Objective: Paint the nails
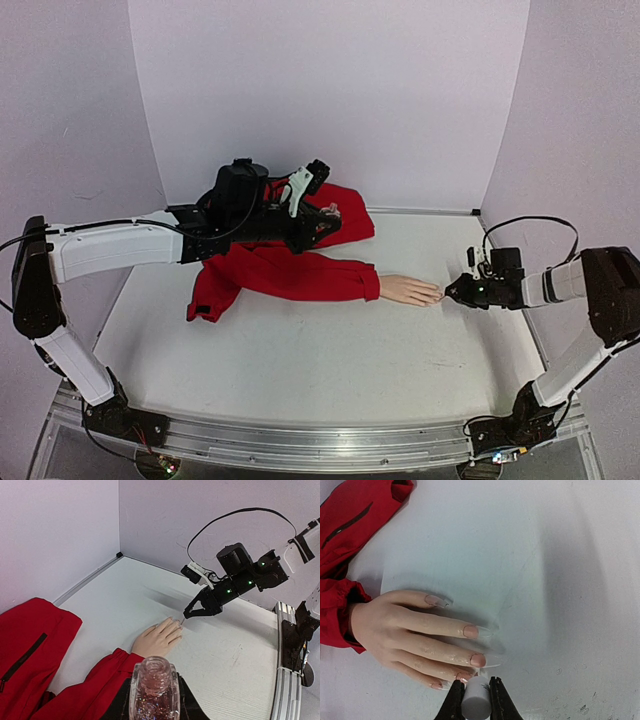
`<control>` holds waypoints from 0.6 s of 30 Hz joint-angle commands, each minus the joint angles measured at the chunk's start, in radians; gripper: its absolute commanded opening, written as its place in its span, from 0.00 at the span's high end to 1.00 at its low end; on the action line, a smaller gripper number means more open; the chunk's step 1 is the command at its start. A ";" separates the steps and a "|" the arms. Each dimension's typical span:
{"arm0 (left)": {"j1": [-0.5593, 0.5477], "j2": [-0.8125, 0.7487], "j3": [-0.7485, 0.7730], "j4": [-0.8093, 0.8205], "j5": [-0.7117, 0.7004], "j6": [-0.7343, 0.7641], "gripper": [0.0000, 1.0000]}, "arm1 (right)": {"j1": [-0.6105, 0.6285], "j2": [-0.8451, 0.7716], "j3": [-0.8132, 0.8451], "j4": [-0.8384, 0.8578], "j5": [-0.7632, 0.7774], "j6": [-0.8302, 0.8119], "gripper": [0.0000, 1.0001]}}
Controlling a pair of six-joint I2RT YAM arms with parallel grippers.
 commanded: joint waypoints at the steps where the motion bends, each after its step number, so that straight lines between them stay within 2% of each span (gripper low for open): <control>1: -0.002 -0.056 0.026 0.053 0.009 0.006 1.00 | 0.006 -0.072 -0.018 -0.008 0.007 0.002 1.00; 8: -0.002 -0.060 0.025 0.054 0.011 0.005 1.00 | 0.006 -0.070 -0.014 0.005 -0.061 -0.020 1.00; 18: -0.002 -0.056 0.028 0.054 0.011 0.008 1.00 | 0.006 -0.020 0.009 0.013 -0.071 -0.012 1.00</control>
